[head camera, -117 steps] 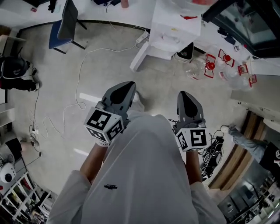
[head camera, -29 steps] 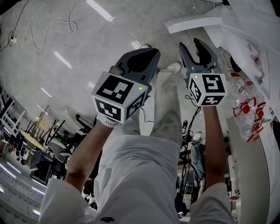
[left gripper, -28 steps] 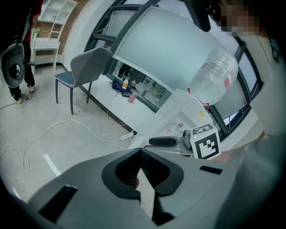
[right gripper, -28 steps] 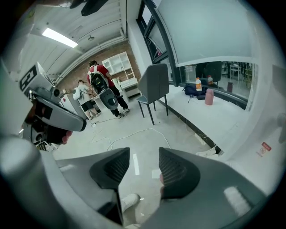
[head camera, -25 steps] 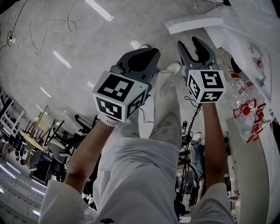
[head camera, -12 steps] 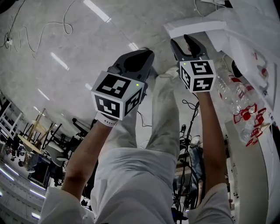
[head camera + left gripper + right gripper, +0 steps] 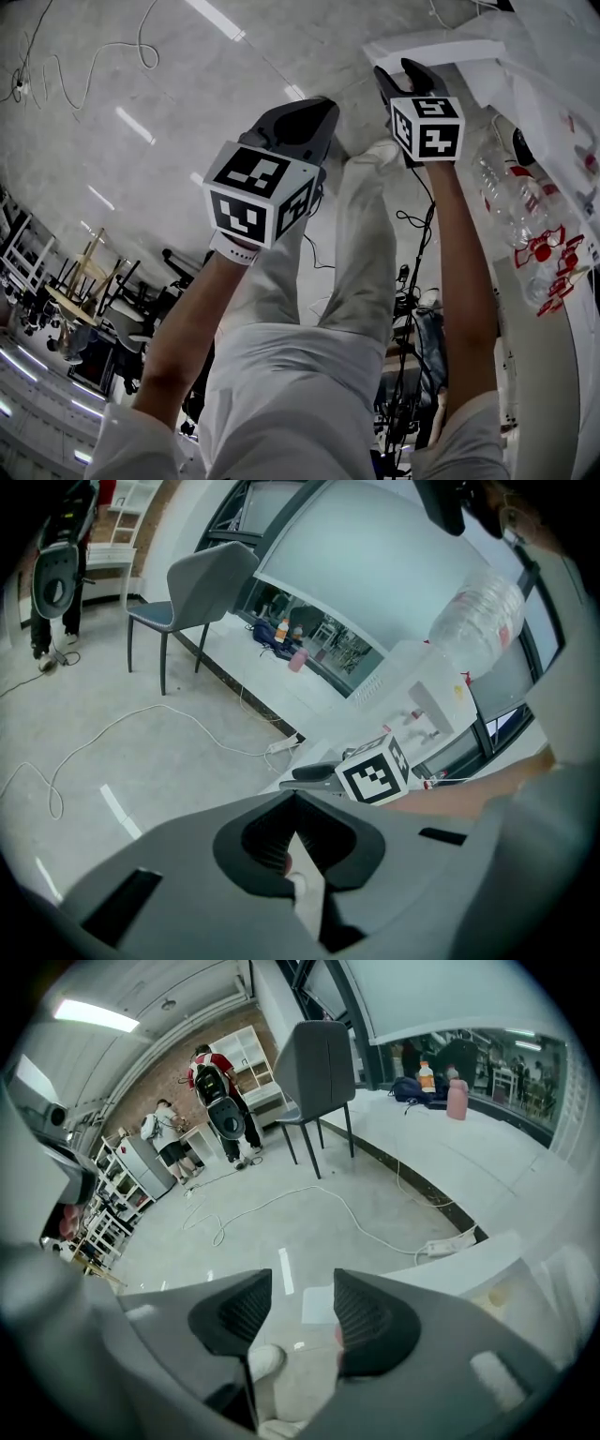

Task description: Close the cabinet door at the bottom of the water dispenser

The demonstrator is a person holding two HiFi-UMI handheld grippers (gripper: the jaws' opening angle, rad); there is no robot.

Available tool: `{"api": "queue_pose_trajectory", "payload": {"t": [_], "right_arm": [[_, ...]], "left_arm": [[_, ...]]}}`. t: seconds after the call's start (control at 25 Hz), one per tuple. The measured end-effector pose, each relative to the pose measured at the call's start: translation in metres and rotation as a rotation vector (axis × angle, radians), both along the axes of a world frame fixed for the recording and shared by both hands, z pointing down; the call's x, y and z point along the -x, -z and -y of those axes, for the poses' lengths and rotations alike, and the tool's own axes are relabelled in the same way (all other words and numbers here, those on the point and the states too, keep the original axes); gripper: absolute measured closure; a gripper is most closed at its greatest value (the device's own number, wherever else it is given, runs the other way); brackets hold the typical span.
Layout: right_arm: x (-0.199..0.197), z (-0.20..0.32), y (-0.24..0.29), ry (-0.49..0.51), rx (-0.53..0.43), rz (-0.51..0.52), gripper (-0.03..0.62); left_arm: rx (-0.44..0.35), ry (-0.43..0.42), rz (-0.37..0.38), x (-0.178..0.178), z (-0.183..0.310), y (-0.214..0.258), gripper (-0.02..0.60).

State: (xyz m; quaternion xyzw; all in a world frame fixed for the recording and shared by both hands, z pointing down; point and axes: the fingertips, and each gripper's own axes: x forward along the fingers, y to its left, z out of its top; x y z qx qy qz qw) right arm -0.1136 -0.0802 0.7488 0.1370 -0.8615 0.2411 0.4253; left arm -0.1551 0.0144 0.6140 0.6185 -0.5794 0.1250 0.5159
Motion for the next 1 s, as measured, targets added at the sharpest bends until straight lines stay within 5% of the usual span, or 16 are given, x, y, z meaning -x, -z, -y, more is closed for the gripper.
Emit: {"api": "queue_pose_trajectory", "payload": {"t": [1.0], "right_arm": [[-0.025,-0.027,-0.043,-0.073,0.086,-0.089,0.355]], "left_arm": [[0.023,-0.070,0.011,0.000,0.006,-0.012,0.580]]}}
